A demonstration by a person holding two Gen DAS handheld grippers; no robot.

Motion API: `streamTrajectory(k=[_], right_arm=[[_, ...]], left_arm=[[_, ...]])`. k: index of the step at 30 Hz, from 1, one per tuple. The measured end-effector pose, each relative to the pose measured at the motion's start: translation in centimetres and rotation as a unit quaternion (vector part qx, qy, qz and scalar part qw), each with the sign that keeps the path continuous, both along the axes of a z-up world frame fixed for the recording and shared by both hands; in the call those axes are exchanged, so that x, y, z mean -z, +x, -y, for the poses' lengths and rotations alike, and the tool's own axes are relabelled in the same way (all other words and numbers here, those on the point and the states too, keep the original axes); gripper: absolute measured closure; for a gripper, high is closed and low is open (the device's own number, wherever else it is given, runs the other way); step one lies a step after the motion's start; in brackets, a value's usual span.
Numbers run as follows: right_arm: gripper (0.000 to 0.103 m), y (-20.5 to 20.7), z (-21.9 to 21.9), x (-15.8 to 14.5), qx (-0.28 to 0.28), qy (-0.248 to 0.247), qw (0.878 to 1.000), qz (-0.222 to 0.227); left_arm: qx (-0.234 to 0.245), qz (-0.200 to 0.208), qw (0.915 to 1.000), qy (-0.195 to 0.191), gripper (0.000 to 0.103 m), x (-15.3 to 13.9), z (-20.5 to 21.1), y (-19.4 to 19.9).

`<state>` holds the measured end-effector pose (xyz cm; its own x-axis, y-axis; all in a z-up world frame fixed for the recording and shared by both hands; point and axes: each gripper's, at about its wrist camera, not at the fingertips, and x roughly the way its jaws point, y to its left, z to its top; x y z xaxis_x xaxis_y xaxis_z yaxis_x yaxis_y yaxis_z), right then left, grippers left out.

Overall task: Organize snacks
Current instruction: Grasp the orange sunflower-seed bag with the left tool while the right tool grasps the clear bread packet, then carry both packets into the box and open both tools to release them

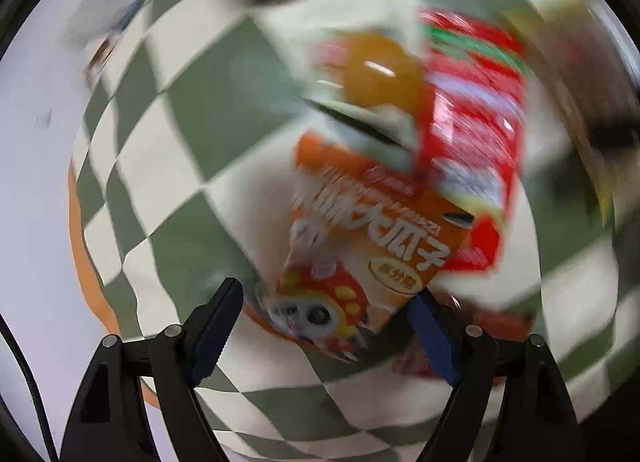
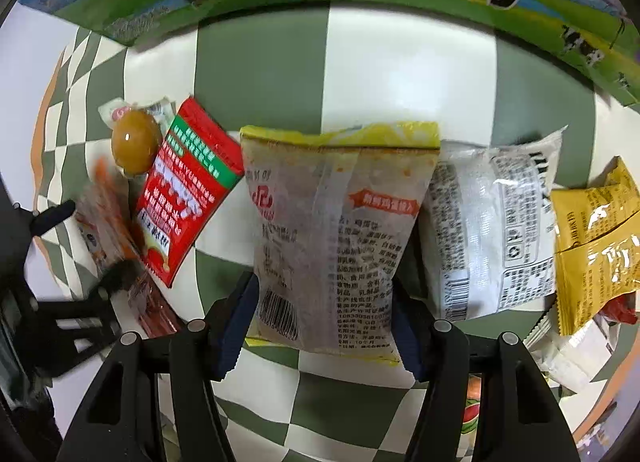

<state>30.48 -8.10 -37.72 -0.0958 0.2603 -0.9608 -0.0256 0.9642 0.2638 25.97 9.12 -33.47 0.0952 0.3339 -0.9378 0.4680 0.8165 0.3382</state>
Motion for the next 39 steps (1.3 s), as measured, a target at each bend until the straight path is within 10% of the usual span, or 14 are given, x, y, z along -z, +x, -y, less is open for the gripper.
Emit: streamTrajectory(k=[6,11,14,18,25,27,31,39], right_arm=[[0.038,1.1,1.0,0.0,0.039,0.011,0.999,-0.012],[0.039,1.7,1.4,0.3,0.058,0.011,0.998,-0.007],[0.048,1.4,1.2,0.0,0.058,0.001,0.998,0.010],[0.054,0.8,1.3,-0.7,0.060,0.003,0.998,0.017],[0.050,-0.3,0.9,-0.5,0.046,0.008,0.999,0.010],[0.037,0.0,-0.1,0.0,0.046,0.010,0.999,0.002],[0.045,0.1,-1.5,0.3,0.038,-0.015,0.999,0.019],[0.063,-1.5,-2.0,-2.2,0.033,0.005,0.998,0.046]], left_arm=[[-0.160,-0.002,0.9786,-0.130,0.021,-2.3,-5.0,3.0],[-0.158,-0.019,0.9792,-0.125,0.021,-0.8,-6.3,4.2],[-0.190,-0.015,0.9722,-0.137,0.051,-0.9,-6.1,3.9],[-0.209,0.013,0.9685,-0.135,0.056,-1.1,-5.8,2.4],[-0.327,-0.015,0.9207,-0.212,0.047,0.0,-9.9,0.0],[-0.311,-0.026,0.9293,-0.198,0.044,0.7,-9.5,0.1],[-0.288,-0.007,0.9448,-0.156,0.049,-0.1,-8.0,1.4],[-0.311,0.018,0.9358,-0.164,0.055,-2.1,-8.8,-2.2]])
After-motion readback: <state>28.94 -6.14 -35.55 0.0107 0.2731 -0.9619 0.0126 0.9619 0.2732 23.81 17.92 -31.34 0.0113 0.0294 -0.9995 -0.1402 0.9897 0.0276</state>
